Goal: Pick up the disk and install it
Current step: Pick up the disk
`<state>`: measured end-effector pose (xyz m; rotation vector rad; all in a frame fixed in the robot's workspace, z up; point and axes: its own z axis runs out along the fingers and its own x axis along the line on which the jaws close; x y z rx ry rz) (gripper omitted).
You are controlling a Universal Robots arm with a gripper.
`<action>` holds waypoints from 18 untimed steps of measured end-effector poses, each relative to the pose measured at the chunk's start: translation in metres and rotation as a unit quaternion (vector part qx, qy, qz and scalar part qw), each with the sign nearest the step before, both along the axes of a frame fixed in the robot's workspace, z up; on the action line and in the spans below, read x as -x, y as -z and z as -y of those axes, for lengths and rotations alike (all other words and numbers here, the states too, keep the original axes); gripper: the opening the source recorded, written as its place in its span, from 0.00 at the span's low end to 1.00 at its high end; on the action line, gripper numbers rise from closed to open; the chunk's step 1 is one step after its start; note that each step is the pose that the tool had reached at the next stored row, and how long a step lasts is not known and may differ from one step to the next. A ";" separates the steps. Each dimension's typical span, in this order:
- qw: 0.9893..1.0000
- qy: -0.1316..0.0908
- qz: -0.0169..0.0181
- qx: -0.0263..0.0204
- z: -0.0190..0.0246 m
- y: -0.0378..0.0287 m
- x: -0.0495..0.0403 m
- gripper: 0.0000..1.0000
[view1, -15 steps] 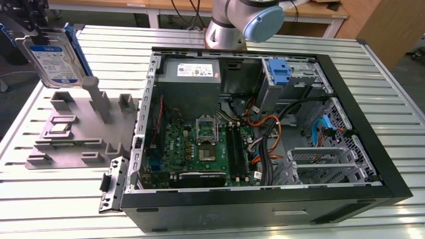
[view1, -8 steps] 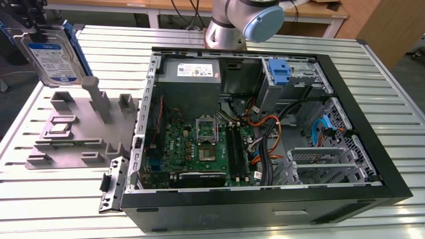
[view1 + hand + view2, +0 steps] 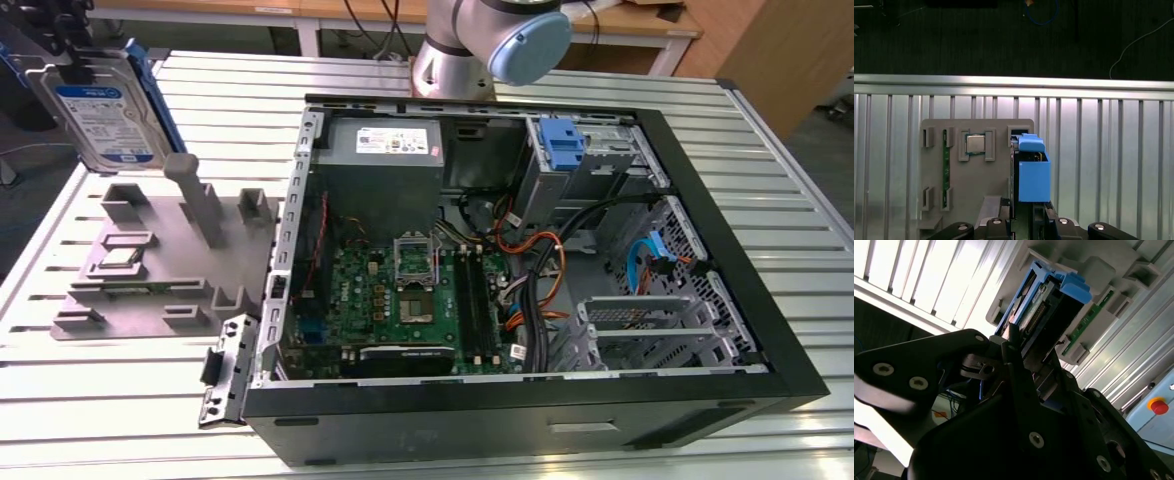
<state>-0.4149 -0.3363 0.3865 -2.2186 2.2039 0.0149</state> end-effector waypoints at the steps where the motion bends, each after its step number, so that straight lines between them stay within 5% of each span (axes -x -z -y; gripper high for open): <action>1: 1.000 0.000 0.000 0.000 0.0000 -0.0003 0.0000 0.35; 18: 1.000 0.000 0.000 0.000 0.0000 -0.0053 0.0000 0.35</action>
